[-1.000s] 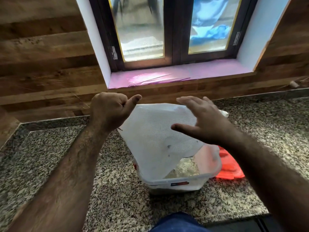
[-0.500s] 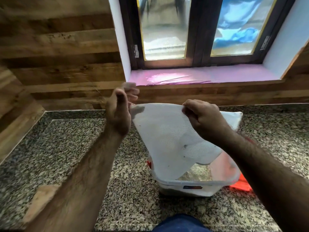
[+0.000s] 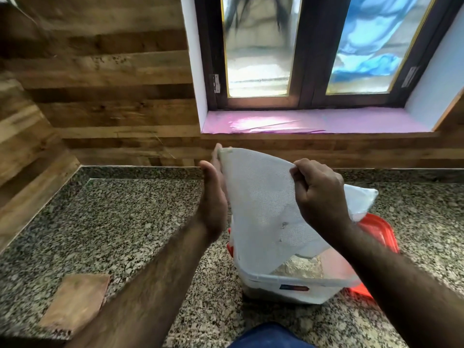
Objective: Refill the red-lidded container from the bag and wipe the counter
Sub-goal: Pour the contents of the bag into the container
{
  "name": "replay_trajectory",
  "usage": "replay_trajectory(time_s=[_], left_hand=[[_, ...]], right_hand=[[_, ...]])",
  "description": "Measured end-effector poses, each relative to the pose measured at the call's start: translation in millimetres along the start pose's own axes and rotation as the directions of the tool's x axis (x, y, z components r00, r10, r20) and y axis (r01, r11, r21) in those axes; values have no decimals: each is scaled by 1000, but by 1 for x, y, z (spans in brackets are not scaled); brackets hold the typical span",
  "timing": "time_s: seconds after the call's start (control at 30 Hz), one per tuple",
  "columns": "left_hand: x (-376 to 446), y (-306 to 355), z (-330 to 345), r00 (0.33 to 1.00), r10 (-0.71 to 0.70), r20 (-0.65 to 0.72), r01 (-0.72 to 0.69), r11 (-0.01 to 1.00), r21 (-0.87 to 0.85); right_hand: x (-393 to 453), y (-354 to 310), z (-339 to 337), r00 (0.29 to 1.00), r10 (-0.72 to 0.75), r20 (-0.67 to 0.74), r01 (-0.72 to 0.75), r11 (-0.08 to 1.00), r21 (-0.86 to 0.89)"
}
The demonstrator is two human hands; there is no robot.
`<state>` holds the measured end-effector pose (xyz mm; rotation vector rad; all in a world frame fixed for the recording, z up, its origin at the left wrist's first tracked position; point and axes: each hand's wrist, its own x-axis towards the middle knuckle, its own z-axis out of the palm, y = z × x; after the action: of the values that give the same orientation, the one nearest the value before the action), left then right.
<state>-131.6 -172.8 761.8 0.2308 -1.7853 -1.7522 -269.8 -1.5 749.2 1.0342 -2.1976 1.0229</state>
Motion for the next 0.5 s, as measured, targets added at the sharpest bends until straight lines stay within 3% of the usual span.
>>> replay_trajectory(time_s=[0.13,0.23,0.27,0.37,0.43,0.5], left_hand=[[-10,-1,10,980,62,-191,-65,998,-9],[-15,-4,12,999,16,43,-14,998,-58],[-16,-7,13,999,27,39,-25,998,-52],[-14,-11,13,971,147,-189,-115,979,169],[-9,-6,10,956,279,-92,-200,849,490],[1,2,6,918,377,121,-313,506,804]], right_hand=[[-1,0,-2,1000,-8,22,9,1000,-29],[-2,-1,-1,1000,1,26,0,999,-37],[-1,0,-2,999,0,33,1,999,-32],[5,2,-6,996,-32,80,32,999,-5],[6,2,-8,992,-58,108,58,998,7],[7,1,-9,987,-99,127,97,995,25]])
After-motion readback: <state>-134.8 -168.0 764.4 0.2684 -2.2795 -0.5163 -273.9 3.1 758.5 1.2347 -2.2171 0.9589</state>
